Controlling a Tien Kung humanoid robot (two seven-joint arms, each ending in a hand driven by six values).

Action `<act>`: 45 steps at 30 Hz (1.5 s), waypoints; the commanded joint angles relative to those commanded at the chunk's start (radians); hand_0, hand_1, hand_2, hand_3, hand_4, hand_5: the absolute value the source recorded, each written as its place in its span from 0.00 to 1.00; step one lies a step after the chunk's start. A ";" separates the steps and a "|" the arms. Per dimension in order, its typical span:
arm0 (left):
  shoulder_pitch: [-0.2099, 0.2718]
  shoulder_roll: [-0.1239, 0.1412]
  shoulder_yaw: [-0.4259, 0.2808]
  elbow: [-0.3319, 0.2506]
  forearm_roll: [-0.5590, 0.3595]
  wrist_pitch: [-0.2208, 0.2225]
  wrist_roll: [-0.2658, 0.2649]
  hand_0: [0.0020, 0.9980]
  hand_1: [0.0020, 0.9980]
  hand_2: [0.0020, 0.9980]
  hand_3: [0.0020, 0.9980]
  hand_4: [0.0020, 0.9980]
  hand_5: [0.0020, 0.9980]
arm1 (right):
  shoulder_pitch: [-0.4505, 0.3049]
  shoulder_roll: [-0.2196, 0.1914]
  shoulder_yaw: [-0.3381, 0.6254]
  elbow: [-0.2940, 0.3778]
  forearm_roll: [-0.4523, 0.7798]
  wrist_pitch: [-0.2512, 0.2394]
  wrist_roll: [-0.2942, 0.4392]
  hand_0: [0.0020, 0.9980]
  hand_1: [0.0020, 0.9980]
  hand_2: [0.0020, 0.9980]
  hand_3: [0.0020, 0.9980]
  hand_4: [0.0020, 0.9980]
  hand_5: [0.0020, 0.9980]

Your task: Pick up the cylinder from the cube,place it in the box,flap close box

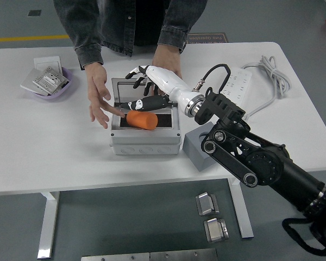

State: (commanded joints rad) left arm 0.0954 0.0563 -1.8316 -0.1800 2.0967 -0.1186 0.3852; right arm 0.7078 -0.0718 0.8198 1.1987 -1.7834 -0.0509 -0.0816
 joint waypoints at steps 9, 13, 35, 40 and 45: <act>-0.001 0.001 0.003 0.000 -0.004 0.000 0.001 0.73 0.74 0.69 0.80 0.76 0.43 | 0.039 0.014 0.032 -0.042 0.036 0.014 0.012 0.37 0.45 0.57 0.72 1.00 0.62; -0.001 0.001 0.001 0.000 -0.002 -0.001 0.003 0.73 0.74 0.69 0.80 0.76 0.43 | 0.065 0.024 0.030 -0.090 0.057 0.018 0.020 0.37 0.45 0.57 0.72 1.00 0.62; -0.011 0.007 -0.003 0.000 0.008 -0.002 0.002 0.73 0.74 0.69 0.80 0.76 0.43 | 0.172 0.064 -0.013 -0.381 0.155 -0.009 0.073 0.73 0.70 0.67 0.72 1.00 0.63; -0.013 0.005 0.004 0.000 0.002 -0.001 0.000 0.73 0.74 0.69 0.80 0.76 0.43 | 0.171 0.070 -0.035 -0.423 0.172 -0.026 0.088 0.73 0.70 0.67 0.72 1.00 0.64; -0.011 0.005 -0.002 0.000 0.008 0.000 0.000 0.73 0.74 0.69 0.80 0.76 0.43 | 0.157 0.069 -0.050 -0.406 0.168 -0.037 0.094 0.72 0.69 0.67 0.72 1.00 0.65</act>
State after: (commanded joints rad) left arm 0.0844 0.0611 -1.8338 -0.1800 2.1046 -0.1188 0.3854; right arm 0.8653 -0.0027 0.7700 0.7927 -1.6155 -0.0874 0.0120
